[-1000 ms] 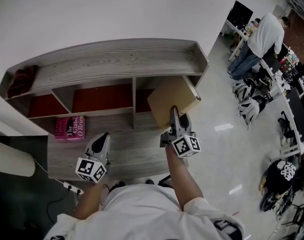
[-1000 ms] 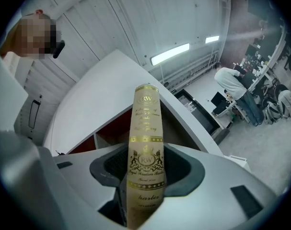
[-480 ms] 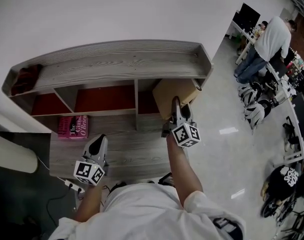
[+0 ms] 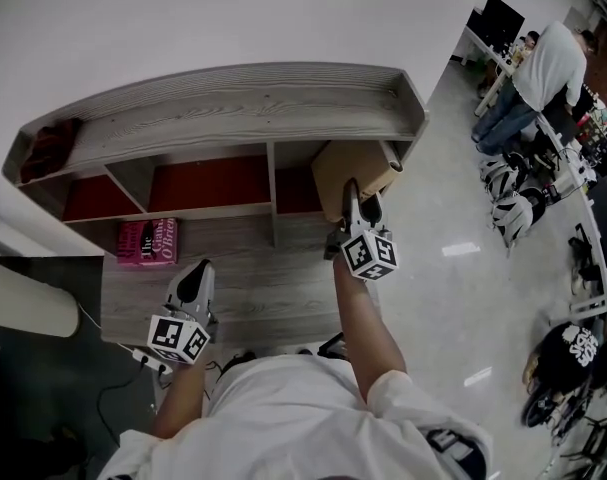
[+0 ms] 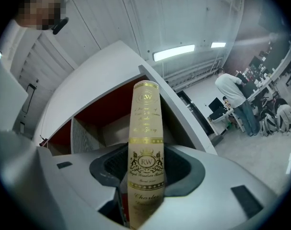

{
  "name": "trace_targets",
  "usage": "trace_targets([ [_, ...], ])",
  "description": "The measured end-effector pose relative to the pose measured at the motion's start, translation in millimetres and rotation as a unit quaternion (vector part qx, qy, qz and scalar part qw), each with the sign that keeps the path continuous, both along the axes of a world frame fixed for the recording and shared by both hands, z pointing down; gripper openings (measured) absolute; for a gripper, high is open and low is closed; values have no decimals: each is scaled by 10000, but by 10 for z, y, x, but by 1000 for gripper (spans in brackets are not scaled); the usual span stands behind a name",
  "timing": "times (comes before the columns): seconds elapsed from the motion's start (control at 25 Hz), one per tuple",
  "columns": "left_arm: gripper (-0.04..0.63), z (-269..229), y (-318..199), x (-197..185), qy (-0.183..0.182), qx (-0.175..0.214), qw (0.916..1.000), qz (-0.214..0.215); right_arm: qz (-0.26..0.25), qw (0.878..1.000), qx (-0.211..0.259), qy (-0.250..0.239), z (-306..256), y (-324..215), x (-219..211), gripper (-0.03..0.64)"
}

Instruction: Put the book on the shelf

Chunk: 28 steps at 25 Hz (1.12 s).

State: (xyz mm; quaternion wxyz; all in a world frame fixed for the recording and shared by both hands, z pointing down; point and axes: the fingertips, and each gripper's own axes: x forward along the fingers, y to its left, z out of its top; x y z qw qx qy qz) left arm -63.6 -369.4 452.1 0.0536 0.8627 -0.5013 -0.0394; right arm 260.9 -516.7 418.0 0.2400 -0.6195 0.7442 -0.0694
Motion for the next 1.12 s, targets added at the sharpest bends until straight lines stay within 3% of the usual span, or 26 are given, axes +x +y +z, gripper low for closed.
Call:
trace_targets([
  [0.32,12,81,67,16,5,-113,9999,4,140,9998,-20,135,-3,3,-16,202],
  [0.64,12,101,105,6,58,-67,10000,12,379,9986,-355,90,25,-8,0,202],
  [1.12,12,111,145,6,113,-74,9998,116,-11,9990,-422,140,48,47,-40,238],
])
